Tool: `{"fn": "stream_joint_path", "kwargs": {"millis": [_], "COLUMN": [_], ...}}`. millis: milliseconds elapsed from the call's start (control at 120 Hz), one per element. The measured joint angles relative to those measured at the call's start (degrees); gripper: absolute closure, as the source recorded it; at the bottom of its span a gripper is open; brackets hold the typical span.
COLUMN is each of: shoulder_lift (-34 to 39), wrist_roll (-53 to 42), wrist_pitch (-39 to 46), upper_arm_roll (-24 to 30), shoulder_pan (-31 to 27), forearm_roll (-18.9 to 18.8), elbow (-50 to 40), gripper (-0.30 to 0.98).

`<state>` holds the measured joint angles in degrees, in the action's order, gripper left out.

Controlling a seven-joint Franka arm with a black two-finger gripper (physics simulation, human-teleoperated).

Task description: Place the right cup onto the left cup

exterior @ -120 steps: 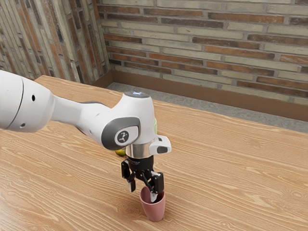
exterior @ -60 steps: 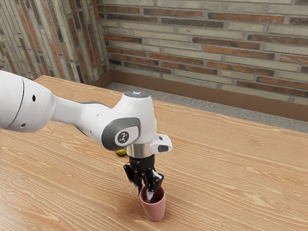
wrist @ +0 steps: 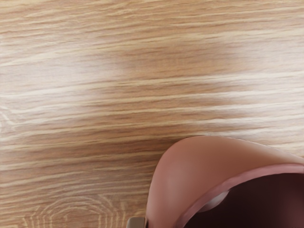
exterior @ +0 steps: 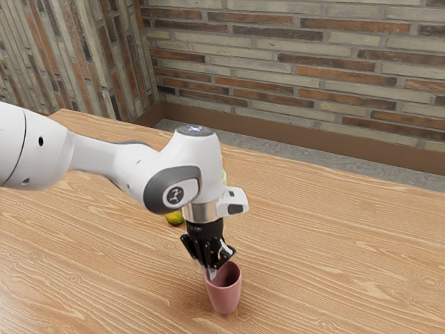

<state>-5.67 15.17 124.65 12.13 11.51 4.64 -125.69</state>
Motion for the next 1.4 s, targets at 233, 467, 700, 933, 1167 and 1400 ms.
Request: {"fn": "stream_joint_path", "kwargs": {"millis": [233, 467, 700, 933, 1167, 1400], "shoulder_lift": [2.9, 2.6, 2.5, -0.3, -8.3, -15.6], "wrist_roll": [0.3, 0.4, 0.2, -0.1, -0.4, -0.6], "wrist_pitch": [-2.4, -9.7, -15.8, -20.1, -24.1, -26.8], "upper_arm_roll": [-0.2, -1.6, -2.4, -2.8, -6.3, -6.3], "shoulder_pan": [-0.2, -1.5, -4.3, -7.4, -7.8, -8.0], "forearm_roll": [-0.8, -2.4, -3.8, -4.9, -6.9, -8.2], "elbow": [4.1, 14.1, 20.9, 27.6, 39.3, 48.3], "gripper": [0.78, 0.78, 0.79, 0.79, 0.79, 0.79]}}
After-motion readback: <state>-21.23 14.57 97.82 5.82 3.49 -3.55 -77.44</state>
